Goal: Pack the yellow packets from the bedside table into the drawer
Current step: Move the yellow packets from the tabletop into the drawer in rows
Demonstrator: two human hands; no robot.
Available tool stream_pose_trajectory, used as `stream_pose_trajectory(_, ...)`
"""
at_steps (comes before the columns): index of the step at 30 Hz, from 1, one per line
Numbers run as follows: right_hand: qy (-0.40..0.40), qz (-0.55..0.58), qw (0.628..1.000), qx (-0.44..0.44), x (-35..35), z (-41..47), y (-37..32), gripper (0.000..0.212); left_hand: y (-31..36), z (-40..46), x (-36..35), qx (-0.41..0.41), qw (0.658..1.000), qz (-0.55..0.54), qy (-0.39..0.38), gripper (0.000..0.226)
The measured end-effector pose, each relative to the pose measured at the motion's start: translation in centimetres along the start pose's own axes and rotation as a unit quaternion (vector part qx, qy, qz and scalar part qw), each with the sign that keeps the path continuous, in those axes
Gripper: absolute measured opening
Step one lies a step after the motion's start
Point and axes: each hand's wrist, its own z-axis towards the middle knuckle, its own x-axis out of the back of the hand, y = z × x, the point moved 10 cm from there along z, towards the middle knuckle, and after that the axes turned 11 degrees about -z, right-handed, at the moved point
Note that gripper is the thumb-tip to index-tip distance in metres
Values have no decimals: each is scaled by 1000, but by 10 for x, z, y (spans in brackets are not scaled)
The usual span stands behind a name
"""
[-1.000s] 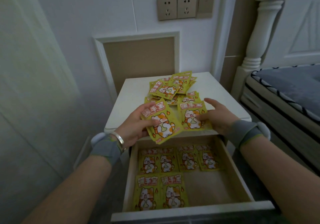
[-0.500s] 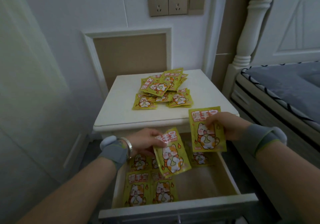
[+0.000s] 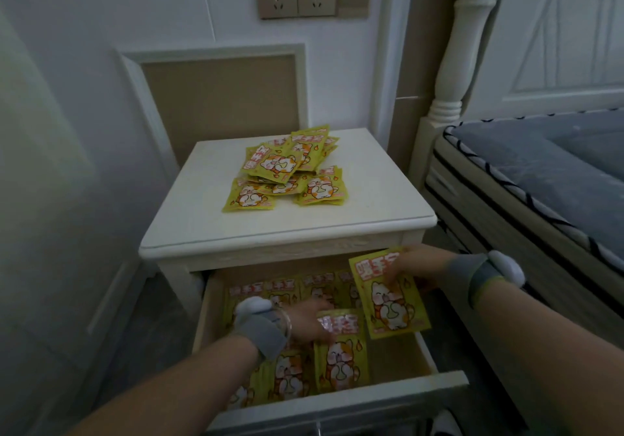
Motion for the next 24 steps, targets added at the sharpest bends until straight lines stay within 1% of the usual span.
stream_pose_trajectory(2,-1,-18,1000,5,-1,-1,-4,40,-3,5,-6,7,1000,12,8,64)
stream_pose_trajectory(4,1,-38,999,12,-1,-1,-5,37,-3,8,-8,9,998,54,32,62)
stream_pose_trajectory(6,-1,-68,998,19,-2,-1,-6,29,-3,8,-9,1,992,116,51,52)
stream_pose_trajectory(8,-2,-115,993,30,-2,-2,-10,21,-6,8,-9,-1,987,151,62,45)
stream_pose_trajectory(11,3,-223,974,48,-3,-3,-16,30,-13,10,-8,-9,983,165,79,39)
stream_pose_trajectory(14,-1,-334,940,76,-9,-6,-23,14,-7,11,-13,-37,973,208,93,46)
stream_pose_trajectory(15,-8,-360,929,84,-14,-7,-25,15,-7,9,-11,-35,966,232,111,48)
stream_pose_trajectory(18,-50,-406,906,105,-32,-8,-27,37,-4,3,-4,-28,948,279,150,48)
stream_pose_trajectory(22,-88,-463,873,125,-57,-11,-32,44,0,-3,7,-36,940,309,137,42)
stream_pose_trajectory(24,-105,-486,859,120,-66,-7,-29,46,2,-5,12,-34,943,307,126,38)
